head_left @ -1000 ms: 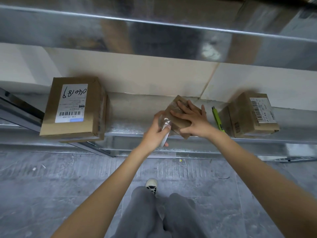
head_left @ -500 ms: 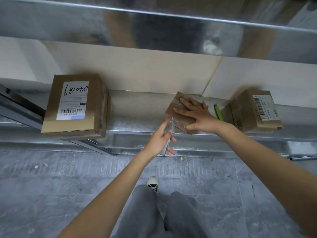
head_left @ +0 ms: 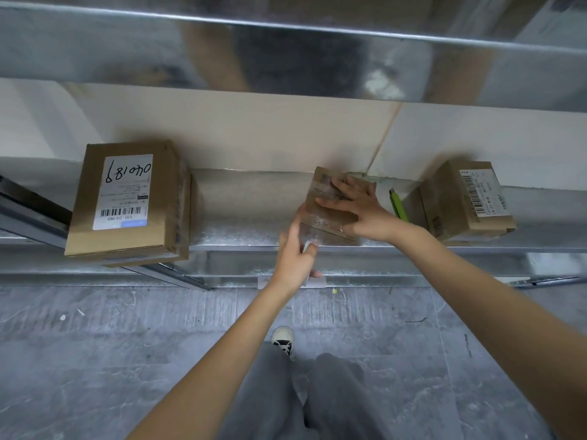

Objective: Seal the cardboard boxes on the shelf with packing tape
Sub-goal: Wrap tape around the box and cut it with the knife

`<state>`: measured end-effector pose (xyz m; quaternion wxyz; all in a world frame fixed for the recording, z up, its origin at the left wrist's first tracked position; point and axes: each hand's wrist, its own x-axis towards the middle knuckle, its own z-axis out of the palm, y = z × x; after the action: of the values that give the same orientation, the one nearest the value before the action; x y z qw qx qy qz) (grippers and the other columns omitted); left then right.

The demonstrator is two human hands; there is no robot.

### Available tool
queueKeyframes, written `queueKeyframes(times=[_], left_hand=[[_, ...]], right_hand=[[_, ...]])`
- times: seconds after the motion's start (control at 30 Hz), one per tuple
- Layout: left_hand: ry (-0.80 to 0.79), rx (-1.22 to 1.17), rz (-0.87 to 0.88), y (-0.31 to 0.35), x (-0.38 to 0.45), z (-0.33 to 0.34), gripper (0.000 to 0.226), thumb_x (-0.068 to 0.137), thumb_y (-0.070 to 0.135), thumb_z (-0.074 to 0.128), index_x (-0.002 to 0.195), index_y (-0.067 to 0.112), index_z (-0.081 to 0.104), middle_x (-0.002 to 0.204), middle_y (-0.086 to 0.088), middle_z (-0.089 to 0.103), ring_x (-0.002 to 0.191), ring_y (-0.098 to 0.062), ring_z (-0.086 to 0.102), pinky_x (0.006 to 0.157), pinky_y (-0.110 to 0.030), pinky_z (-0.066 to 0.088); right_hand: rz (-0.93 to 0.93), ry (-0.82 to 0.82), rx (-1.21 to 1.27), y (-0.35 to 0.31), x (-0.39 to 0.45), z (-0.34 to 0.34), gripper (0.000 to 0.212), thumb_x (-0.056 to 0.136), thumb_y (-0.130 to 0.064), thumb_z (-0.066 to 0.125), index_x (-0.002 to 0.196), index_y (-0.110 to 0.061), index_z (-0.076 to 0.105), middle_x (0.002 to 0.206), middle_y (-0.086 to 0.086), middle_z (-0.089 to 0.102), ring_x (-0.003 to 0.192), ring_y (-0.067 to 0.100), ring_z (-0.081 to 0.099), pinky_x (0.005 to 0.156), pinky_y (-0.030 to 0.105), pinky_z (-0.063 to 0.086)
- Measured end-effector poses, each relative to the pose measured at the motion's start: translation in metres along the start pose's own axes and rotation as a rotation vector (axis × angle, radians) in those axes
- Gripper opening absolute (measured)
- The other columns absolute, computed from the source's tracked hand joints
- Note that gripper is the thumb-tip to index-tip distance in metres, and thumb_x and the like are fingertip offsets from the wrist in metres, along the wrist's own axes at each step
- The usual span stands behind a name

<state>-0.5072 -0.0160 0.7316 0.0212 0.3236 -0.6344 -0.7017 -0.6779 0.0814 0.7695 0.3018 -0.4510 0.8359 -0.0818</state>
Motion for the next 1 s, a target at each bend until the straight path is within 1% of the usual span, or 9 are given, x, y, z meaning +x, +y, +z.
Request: queueKeyframes(times=[0.1,0.27,0.53,0.6,0.67,0.73,0.8,0.87,1.0], left_hand=[[-0.054,-0.036,0.034,0.001,0.004,0.0,0.072,0.097,0.0,0.045,0.144,0.052,0.028,0.13,-0.005,0.044,0.079,-0.014,0.061,0.052,-0.03,0.055],[-0.077,-0.008,0.014,0.0,0.01,0.004,0.065,0.097,-0.003,0.04,0.144,0.042,0.034,0.099,-0.012,0.06,0.053,-0.013,0.054,0.038,-0.024,0.041],[-0.046,-0.001,0.002,-0.006,0.011,0.007,0.054,0.103,0.005,0.038,0.143,0.041,0.037,0.094,-0.008,0.06,0.046,-0.01,0.051,0.036,-0.021,0.038],[-0.041,-0.004,0.017,-0.006,0.01,0.007,0.054,0.103,0.007,0.039,0.138,0.048,0.037,0.094,-0.009,0.061,0.045,-0.011,0.051,0.036,-0.021,0.038],[-0.051,-0.017,0.015,-0.007,0.008,0.006,0.056,0.102,0.005,0.04,0.134,0.051,0.039,0.094,-0.01,0.06,0.045,-0.012,0.052,0.036,-0.022,0.037],[-0.064,-0.028,0.003,-0.006,0.007,0.004,0.056,0.102,0.004,0.04,0.134,0.05,0.039,0.095,-0.011,0.06,0.045,-0.013,0.053,0.035,-0.022,0.039],[-0.075,-0.023,-0.009,-0.004,0.008,0.001,0.055,0.102,0.006,0.042,0.136,0.048,0.04,0.096,-0.013,0.061,0.046,-0.013,0.054,0.037,-0.023,0.041],[-0.079,-0.011,-0.019,-0.003,0.009,-0.001,0.055,0.102,0.006,0.043,0.138,0.048,0.04,0.096,-0.014,0.063,0.047,-0.013,0.055,0.037,-0.022,0.04],[-0.074,0.019,-0.006,-0.002,0.01,-0.004,0.058,0.099,0.004,0.046,0.141,0.043,0.042,0.097,-0.018,0.064,0.049,-0.012,0.055,0.038,-0.022,0.04]], right_hand=[[0.008,0.023,0.05,0.002,0.001,0.003,0.067,0.076,-0.042,0.048,0.141,-0.05,0.036,0.163,-0.005,0.002,0.149,0.019,-0.013,0.114,0.047,-0.016],[0.034,0.087,0.131,0.003,0.004,0.008,0.064,0.074,-0.041,0.05,0.136,-0.053,0.042,0.162,-0.009,0.007,0.149,0.014,-0.01,0.114,0.044,-0.018],[0.023,0.135,0.196,0.004,0.005,0.011,0.046,0.094,-0.027,0.057,0.136,-0.044,0.048,0.16,-0.008,0.015,0.148,0.012,-0.002,0.115,0.04,-0.014],[0.044,0.333,0.433,0.005,0.004,0.014,0.042,0.094,-0.016,0.055,0.133,-0.031,0.056,0.153,-0.007,0.033,0.141,0.006,0.02,0.114,0.021,0.004],[0.208,0.709,0.587,0.015,0.0,0.015,0.036,0.093,-0.009,0.053,0.127,-0.018,0.063,0.139,-0.004,0.051,0.129,0.006,0.042,0.102,0.006,0.022],[0.411,0.909,0.498,0.039,-0.001,0.019,0.034,0.093,-0.007,0.05,0.125,-0.009,0.063,0.132,0.007,0.059,0.125,0.02,0.051,0.101,0.014,0.03],[0.618,0.829,0.321,0.066,0.0,0.025,0.035,0.096,-0.016,0.05,0.129,-0.008,0.057,0.13,0.014,0.057,0.124,0.031,0.048,0.102,0.03,0.036],[0.814,0.628,0.171,0.086,-0.002,0.034,0.035,0.095,-0.027,0.051,0.125,-0.009,0.053,0.125,0.018,0.054,0.118,0.039,0.048,0.094,0.044,0.045],[0.806,0.494,0.069,0.094,-0.008,0.041,0.021,0.097,-0.021,0.047,0.101,-0.003,0.056,0.097,0.019,0.063,0.085,0.038,0.06,0.071,0.041,0.053]])
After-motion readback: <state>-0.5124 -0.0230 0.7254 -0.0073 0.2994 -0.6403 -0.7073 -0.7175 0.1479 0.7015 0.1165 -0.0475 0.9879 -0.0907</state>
